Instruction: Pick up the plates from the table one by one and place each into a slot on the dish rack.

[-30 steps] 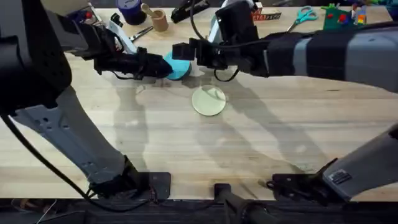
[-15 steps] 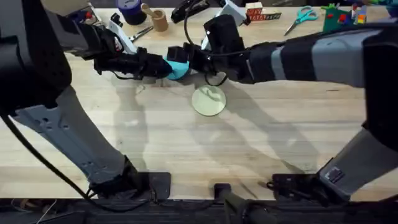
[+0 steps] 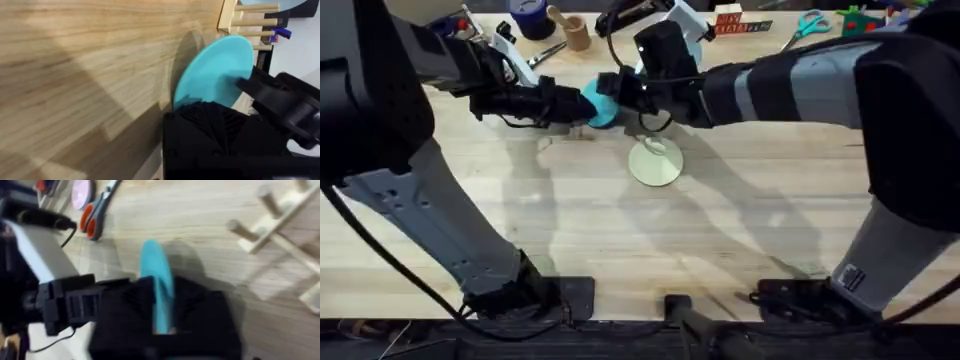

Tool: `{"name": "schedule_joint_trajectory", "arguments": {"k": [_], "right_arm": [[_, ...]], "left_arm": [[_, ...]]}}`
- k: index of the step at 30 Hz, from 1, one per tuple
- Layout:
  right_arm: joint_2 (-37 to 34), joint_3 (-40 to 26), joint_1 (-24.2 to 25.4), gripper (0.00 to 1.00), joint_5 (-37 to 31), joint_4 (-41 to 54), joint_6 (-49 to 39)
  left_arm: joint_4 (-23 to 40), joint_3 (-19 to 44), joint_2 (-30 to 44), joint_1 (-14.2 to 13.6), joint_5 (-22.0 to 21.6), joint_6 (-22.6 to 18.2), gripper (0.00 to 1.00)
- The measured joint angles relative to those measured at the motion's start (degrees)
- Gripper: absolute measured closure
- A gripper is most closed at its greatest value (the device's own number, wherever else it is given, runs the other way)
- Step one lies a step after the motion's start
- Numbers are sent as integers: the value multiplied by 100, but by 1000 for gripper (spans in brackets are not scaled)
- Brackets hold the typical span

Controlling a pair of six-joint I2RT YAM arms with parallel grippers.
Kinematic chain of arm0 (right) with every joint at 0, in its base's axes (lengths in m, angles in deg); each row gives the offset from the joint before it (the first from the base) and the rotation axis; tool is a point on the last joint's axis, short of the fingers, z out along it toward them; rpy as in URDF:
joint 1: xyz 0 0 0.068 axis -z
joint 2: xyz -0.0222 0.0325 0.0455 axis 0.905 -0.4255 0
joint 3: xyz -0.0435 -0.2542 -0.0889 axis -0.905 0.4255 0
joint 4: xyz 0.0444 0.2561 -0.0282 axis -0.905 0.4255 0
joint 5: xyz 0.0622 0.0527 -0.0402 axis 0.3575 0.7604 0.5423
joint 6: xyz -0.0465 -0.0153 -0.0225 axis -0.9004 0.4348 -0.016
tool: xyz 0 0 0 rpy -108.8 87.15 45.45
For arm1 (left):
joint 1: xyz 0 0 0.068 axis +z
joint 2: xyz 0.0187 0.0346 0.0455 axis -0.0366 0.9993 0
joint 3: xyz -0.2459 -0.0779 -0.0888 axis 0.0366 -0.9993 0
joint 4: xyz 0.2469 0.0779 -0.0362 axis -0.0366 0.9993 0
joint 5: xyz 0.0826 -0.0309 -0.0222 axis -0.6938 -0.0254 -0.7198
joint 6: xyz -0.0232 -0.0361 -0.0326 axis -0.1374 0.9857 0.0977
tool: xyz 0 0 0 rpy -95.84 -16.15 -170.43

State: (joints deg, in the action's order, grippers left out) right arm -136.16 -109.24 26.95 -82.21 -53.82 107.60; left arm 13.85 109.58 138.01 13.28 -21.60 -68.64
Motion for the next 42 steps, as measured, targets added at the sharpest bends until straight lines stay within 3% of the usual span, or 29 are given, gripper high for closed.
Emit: {"name": "schedule_joint_trajectory", "arguments": {"k": [2, 4, 20, 26, 37, 42], "right_arm": [[0, 0, 32, 924, -76, 30, 27], [0, -2, 43, 966, -68, -15, 42], [60, -33, 59, 971, 67, 311, -42], [415, -33, 4, 971, 232, 855, -310], [1552, -33, 9, 971, 325, 2041, -1277], [2109, -36, 147, 971, 327, 2805, -1992]], "left_arm": [[0, 6, 0, 22, 44, 0, 960], [-7, 15, 0, 44, 84, 0, 960], [72, 20, -6, 44, 55, -52, 960], [150, 17, -333, -7, -243, -87, 960], [594, 9, -2203, -35, -862, -108, 962], [775, 9, -3075, -163, -1431, -111, 963]]}}
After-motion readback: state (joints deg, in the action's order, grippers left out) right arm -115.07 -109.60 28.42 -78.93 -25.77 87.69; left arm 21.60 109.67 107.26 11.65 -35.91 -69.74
